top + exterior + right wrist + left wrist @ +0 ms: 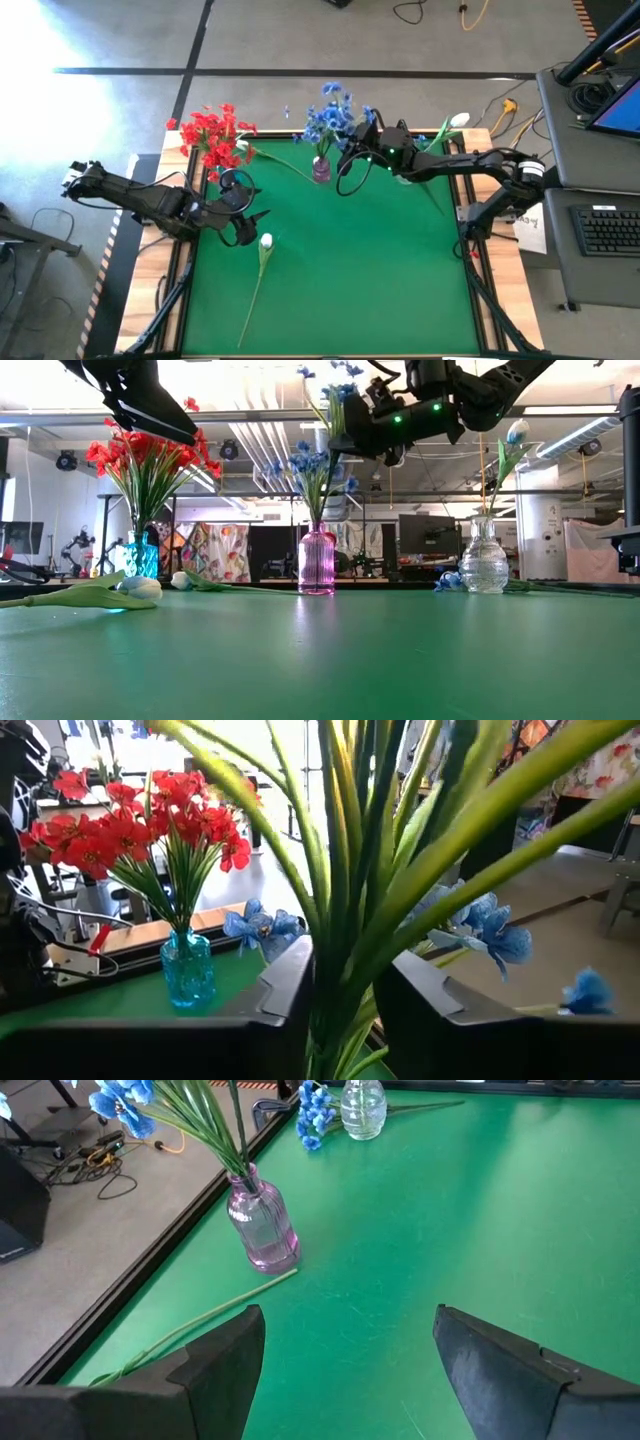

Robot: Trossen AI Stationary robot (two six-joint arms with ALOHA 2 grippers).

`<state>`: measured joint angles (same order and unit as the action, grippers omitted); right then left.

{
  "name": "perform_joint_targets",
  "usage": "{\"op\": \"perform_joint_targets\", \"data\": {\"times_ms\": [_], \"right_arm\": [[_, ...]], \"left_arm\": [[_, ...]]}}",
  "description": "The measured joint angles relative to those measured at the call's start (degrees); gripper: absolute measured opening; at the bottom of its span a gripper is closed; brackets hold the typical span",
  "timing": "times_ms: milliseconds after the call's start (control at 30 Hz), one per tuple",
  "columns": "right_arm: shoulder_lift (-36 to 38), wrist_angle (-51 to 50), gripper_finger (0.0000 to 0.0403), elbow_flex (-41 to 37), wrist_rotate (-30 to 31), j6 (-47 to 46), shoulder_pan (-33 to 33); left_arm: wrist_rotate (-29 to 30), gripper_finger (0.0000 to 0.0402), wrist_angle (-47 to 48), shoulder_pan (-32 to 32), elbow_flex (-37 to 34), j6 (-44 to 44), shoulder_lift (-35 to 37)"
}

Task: Sort flowers into vase by color
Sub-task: Put the bottom blue flowers into the purple vase

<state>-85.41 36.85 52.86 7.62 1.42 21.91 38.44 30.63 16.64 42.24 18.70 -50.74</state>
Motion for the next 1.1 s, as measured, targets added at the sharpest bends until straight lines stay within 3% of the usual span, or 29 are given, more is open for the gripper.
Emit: {"op": "perform_joint_targets", "data": {"times_ms": [233, 400, 867, 1100], "right_arm": [[0.0, -0.8, 0.0149, 0.0, 0.0, 0.9, 0.0], [0.1, -0.6, 0.0156, 0.0, 0.0, 1.2, -0.2], [0.1, -0.6, 0.0027, 1.2, -0.1, 1.8, -1.2], [0.1, -0.6, 0.0017, 1.2, -0.1, 2.3, -1.2]], "left_arm": [[0.0, 0.0277, 0.0, 0.0, -0.4, 0.0, 0.0], [0.0, 0.0277, 0.0, 0.0, -0.4, -0.1, 0.0], [0.0, 0.0277, 0.0, 0.0, -0.4, -0.2, 0.0], [0.0, 0.0277, -0.1, 0.0, -0.8, -0.2, 0.0]]}}
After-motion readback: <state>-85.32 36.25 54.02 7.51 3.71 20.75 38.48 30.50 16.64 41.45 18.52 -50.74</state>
